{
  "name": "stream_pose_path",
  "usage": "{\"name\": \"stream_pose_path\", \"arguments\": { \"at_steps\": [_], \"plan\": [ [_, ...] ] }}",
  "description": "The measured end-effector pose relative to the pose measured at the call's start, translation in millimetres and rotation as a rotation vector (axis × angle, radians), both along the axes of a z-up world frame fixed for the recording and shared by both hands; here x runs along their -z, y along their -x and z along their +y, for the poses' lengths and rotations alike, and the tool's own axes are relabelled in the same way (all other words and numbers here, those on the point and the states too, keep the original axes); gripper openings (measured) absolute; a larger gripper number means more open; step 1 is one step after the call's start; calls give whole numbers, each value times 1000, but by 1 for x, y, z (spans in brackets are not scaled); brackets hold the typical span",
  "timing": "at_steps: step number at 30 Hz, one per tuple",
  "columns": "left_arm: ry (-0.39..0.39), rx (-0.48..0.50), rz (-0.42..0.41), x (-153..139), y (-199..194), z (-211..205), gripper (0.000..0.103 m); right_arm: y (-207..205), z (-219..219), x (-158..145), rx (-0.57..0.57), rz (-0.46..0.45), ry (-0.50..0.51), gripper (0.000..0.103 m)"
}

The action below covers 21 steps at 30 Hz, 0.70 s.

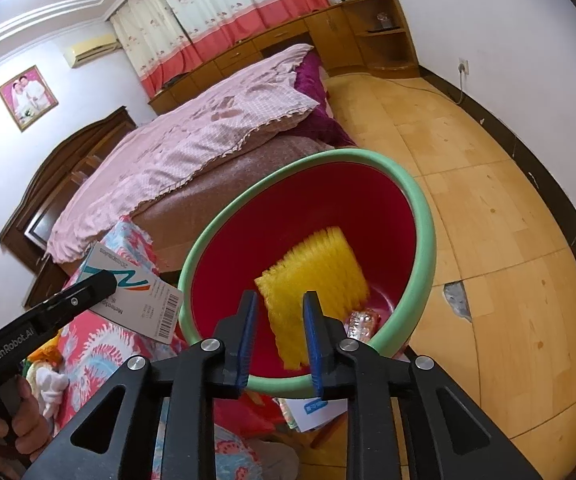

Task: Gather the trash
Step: 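Carry both items to the red bucket and open the right tool, then lower the medicine box into the bucket and open the left tool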

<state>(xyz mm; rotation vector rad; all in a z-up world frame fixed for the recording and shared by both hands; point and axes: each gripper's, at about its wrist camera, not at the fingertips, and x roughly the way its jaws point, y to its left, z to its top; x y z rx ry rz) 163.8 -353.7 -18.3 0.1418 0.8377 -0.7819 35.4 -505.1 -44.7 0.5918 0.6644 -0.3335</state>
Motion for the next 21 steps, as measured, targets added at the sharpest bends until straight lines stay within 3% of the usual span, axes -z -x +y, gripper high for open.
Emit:
{"name": "stream_pose_path", "arguments": {
  "at_steps": [18,21],
  "plan": [
    [10,64,-9,12,1,-28,19,17,-9,-9,46,-23,15,29],
    [12,59,-11,11,2,-28,38,19,-8,-10,50,-25,16,29]
  ]
}}
